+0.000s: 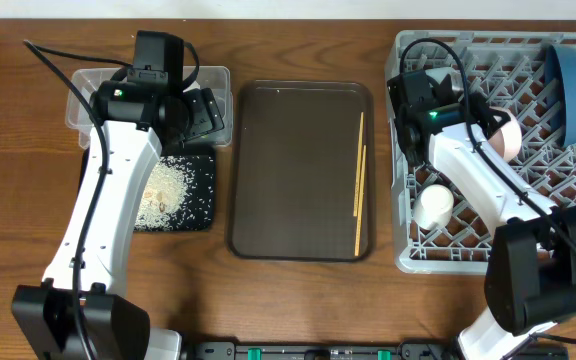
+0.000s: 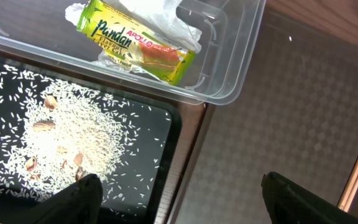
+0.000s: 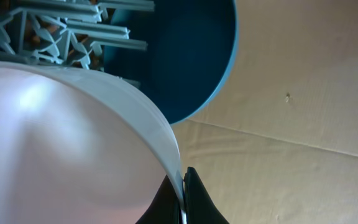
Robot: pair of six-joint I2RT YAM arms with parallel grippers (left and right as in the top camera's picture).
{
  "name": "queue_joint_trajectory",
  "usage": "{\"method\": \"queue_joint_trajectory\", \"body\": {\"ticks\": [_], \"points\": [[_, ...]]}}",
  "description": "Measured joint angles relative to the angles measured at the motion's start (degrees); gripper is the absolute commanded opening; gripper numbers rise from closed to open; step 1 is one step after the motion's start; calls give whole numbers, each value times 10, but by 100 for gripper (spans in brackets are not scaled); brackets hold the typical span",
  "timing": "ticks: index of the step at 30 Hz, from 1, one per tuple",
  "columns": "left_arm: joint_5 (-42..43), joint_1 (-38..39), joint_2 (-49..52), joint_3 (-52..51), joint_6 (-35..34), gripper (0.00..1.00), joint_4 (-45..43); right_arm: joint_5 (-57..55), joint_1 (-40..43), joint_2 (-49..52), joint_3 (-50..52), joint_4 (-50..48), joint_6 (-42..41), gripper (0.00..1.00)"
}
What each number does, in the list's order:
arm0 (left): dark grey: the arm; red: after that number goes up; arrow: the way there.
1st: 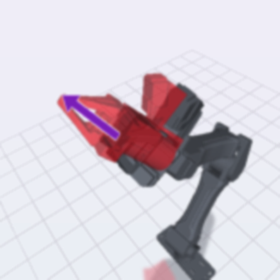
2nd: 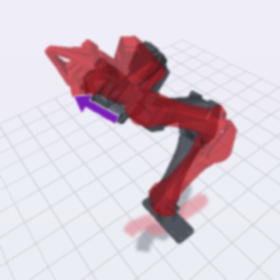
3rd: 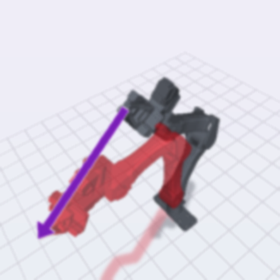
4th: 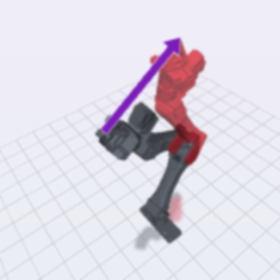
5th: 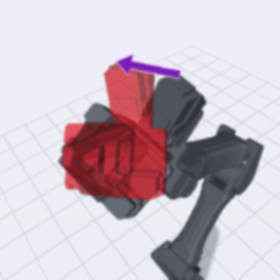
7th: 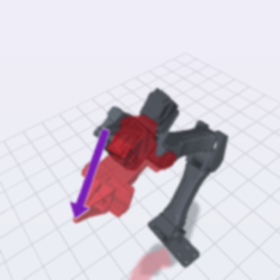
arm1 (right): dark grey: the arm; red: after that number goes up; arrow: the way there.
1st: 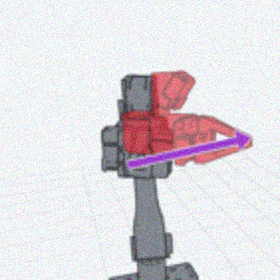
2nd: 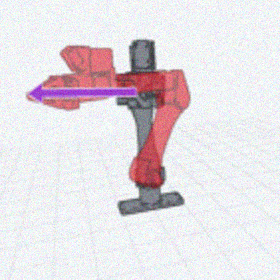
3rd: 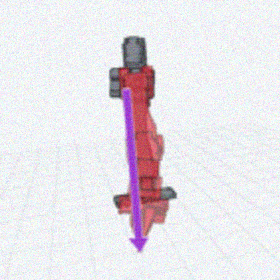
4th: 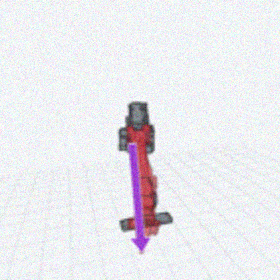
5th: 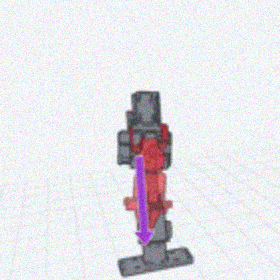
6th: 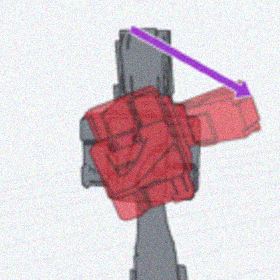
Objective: Sort waste into correct bins and load items into the dishwasher rack
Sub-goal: 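Lift the white bowl and set it tilted in the rack with the right gripper, then reach the right gripper to the wooden chopsticks and grasp them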
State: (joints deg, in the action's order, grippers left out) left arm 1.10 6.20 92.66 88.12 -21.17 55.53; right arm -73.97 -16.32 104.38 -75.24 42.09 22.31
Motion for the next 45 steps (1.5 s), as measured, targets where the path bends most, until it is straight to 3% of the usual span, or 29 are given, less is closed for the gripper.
{"method": "queue_joint_trajectory", "body": {"ticks": [13, 16, 20, 26, 33, 42, 45], "points": [[0, 0, 0, 0, 0, 85, 0, 5, -56, 2, 0, -5, 23, 2], [0, 0, 0, 0, 0, 85, 0, 8, -71, 2, 0, -5, 28, 9], [0, 0, 0, 0, 0, 85, 0, 28, -88, 3, 0, -5, 41, 30], [0, 0, 0, 0, 0, 85, 0, 50, -97, 2, 0, -4, 50, 43], [0, 0, 0, 0, 0, 85, 0, 77, -99, 2, 0, -4, 52, 42], [0, 0, 0, 0, 0, 85, 0, 116, -106, 3, -6, -51, 43, 51], [0, 0, 0, 0, 0, 85, 0, 149, -106, 3, -33, -51, 29, 60]]}}
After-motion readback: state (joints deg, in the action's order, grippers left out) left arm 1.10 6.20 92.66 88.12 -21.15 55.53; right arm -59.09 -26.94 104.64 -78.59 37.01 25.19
